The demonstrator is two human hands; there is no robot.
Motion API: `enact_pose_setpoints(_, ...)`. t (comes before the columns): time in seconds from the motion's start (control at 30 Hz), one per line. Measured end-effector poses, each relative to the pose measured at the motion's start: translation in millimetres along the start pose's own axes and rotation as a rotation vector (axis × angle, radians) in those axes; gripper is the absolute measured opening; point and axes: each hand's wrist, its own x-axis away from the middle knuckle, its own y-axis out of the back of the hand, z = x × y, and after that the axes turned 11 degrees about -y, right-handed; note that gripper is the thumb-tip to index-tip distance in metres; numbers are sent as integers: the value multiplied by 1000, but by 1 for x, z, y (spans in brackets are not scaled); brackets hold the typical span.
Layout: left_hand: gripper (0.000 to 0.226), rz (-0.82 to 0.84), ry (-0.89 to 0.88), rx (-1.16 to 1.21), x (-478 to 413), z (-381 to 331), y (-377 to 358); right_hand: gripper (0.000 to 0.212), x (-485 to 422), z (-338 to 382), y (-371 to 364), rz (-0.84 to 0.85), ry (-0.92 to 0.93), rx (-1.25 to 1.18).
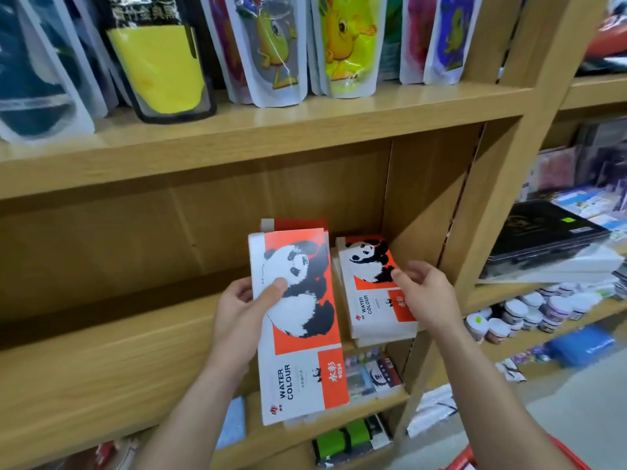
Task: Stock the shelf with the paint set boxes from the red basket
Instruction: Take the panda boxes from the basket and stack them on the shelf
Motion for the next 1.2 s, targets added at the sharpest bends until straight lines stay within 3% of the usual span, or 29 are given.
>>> enact_pose_setpoints(0.13,25,22,-51,12,-2,-27,-30,29,46,-15,22,46,222,-248)
enact_pose_setpoints(0.27,34,48,-58,28,-17,-41,-71,55,79,-12,34,326,341,-335)
enact_pose_setpoints(0.33,29,59,-32,25,-26,-40,-96,56,84,-6,32,449,367,-336)
enact_pose_setpoints(0.43,38,83,-41,-76,-36,-29,-124,61,73,-4,28,365,411,-342)
enact_pose_setpoints(0.53,49,207,-67,-248,-45,-9,-126,56,63,-9,25,304,339,-398)
enact_pose_setpoints(0.67,30,362,-39,-265,-51,17,-102,39,52,-5,17,270,247,-394)
enact_pose_setpoints(0.73,47,435,-84,-170,-40,34,-88,45,48,-3,16,220,221,-388)
enact_pose_setpoints(0.9,109,602,-160,-17,-11,63,-76,68,62,-29,20,264,434,-238)
enact_pose_setpoints(0.97,120,664,-154,-15,-16,62,-77,67,56,-34,19,247,475,-166)
enact_pose_setpoints(1.03,120,675,-165,-69,-22,59,-79,66,45,-25,14,195,451,-126)
enact_pose_setpoints(1.13,94,512,-200,-227,-23,65,-81,69,31,-9,2,158,368,-153)
enact_pose_setpoints(1.2,93,469,-201,-284,-17,73,-78,71,30,-14,-4,142,351,-193)
